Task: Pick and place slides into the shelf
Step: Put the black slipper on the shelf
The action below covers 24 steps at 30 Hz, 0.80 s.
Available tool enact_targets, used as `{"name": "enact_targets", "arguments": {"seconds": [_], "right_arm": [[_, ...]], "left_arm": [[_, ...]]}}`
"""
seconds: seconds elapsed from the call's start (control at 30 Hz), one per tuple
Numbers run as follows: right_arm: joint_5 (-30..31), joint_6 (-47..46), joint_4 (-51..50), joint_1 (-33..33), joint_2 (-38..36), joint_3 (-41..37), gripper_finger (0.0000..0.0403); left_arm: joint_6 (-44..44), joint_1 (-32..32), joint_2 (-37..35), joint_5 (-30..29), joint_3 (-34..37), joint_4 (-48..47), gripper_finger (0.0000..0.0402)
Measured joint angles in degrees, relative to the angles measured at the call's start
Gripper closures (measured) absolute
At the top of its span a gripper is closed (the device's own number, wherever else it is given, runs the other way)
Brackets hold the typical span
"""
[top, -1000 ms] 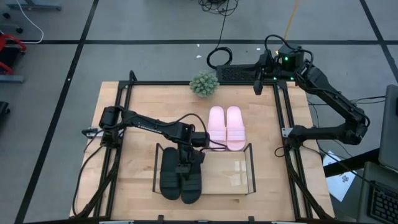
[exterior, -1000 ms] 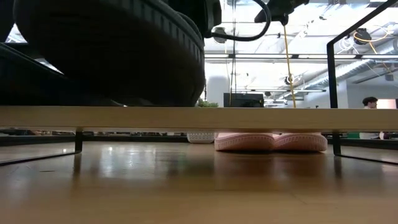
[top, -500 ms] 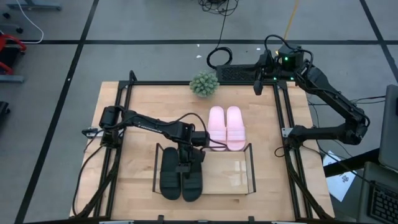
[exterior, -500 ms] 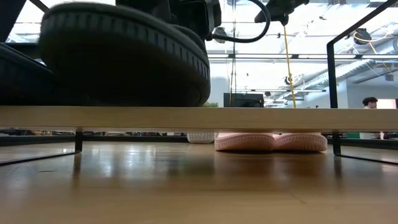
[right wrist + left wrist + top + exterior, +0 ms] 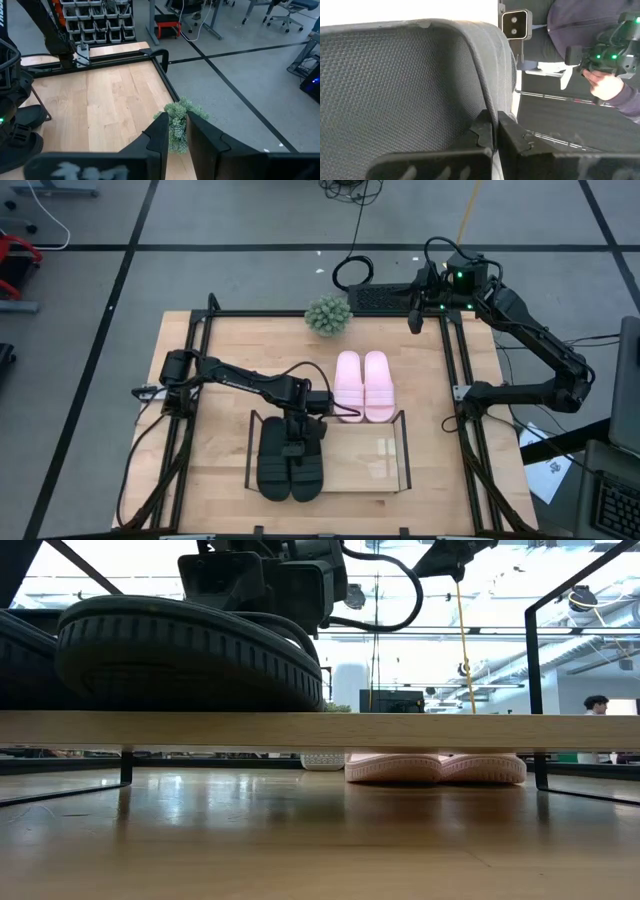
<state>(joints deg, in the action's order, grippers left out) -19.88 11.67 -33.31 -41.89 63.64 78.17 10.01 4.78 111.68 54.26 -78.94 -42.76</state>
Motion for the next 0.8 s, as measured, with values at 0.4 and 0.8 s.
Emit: {"name": "enact_targets", "arguments": {"seconds": [0.4, 0.8], "right_arm": [[0.0, 0.14, 0.0, 0.0, 0.0, 0.0, 0.0346], [-3.61, 0.14, 0.02, 0.17, 0.0, 0.0, 0.0346]], "left_arm": [[0.55, -0.66, 0.0, -0.39, 0.09, -0.18, 0.0387], [1.7, -0.68, 0.0, -0.94, 0.11, -0.29, 0.0329]]}}
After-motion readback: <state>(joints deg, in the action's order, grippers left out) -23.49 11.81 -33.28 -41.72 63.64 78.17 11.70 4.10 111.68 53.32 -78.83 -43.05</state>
